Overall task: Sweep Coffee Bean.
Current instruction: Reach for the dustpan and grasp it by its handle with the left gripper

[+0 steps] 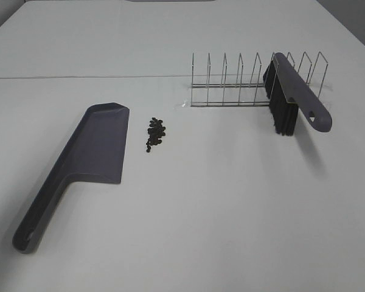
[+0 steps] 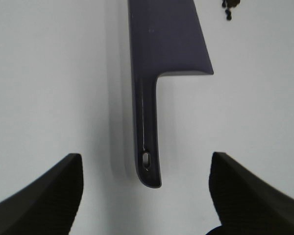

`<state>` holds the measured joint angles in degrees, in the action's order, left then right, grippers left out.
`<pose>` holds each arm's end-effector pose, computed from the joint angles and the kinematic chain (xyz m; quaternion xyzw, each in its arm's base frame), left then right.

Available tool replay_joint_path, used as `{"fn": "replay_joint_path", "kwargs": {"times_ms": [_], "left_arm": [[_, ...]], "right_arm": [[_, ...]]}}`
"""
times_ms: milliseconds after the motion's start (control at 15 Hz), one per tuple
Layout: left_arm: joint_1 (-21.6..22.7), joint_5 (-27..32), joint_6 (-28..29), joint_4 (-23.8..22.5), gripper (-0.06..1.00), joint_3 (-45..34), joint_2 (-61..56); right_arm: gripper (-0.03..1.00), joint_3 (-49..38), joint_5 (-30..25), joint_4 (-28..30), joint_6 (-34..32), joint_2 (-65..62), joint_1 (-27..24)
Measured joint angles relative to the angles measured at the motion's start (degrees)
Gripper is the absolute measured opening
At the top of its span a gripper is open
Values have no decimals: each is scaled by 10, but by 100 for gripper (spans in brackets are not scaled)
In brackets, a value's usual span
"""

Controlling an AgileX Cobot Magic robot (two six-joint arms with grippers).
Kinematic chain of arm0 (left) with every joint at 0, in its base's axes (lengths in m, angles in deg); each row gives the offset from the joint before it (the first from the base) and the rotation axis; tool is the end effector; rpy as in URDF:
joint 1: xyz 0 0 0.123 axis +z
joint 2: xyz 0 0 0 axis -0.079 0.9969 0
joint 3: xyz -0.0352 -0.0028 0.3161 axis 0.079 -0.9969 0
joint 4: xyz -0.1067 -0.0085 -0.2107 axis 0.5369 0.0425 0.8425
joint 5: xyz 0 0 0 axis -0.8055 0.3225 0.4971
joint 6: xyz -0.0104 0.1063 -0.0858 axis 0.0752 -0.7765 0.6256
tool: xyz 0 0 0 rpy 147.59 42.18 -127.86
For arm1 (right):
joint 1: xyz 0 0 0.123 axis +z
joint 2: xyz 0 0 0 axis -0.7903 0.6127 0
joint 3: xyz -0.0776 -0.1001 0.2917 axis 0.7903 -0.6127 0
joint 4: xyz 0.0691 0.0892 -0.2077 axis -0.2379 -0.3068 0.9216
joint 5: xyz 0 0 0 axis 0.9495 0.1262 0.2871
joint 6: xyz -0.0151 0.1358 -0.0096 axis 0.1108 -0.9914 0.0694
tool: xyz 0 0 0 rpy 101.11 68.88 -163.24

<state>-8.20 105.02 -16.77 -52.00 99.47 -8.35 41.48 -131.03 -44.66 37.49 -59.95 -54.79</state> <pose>0.2152 -0.0406 0.2755 0.0321 0.9634 -0.1084 0.2430 -0.0128 -0.0058 0.2496 0.0203 0.8509 -0.0382 0.5235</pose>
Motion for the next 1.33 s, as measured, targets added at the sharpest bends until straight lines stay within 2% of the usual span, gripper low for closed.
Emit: {"fn": "replay_joint_path", "kwargs": {"times_ms": [133, 267, 467, 667, 733, 800, 1133, 1333], "left_arm": [[-7, 18, 0, 0, 69, 41, 92], [-31, 6, 1, -2, 69, 54, 153], [-72, -10, 39, -36, 69, 54, 207], [-121, -29, 144, -142, 69, 55, 242], [-128, -38, 170, -159, 69, 55, 251], [-133, -60, 186, -164, 69, 55, 270], [-133, -103, 189, -164, 69, 55, 307], [-133, -109, 189, -164, 69, 55, 328]], "right_arm": [[79, 0, 0, 0, 0, 0, 0], [79, 0, 0, 0, 0, 0, 0], [79, 0, 0, 0, 0, 0, 0], [79, 0, 0, 0, 0, 0, 0], [79, 0, 0, 0, 0, 0, 0], [79, 0, 0, 0, 0, 0, 0], [79, 0, 0, 0, 0, 0, 0], [79, 0, 0, 0, 0, 0, 0]]}}
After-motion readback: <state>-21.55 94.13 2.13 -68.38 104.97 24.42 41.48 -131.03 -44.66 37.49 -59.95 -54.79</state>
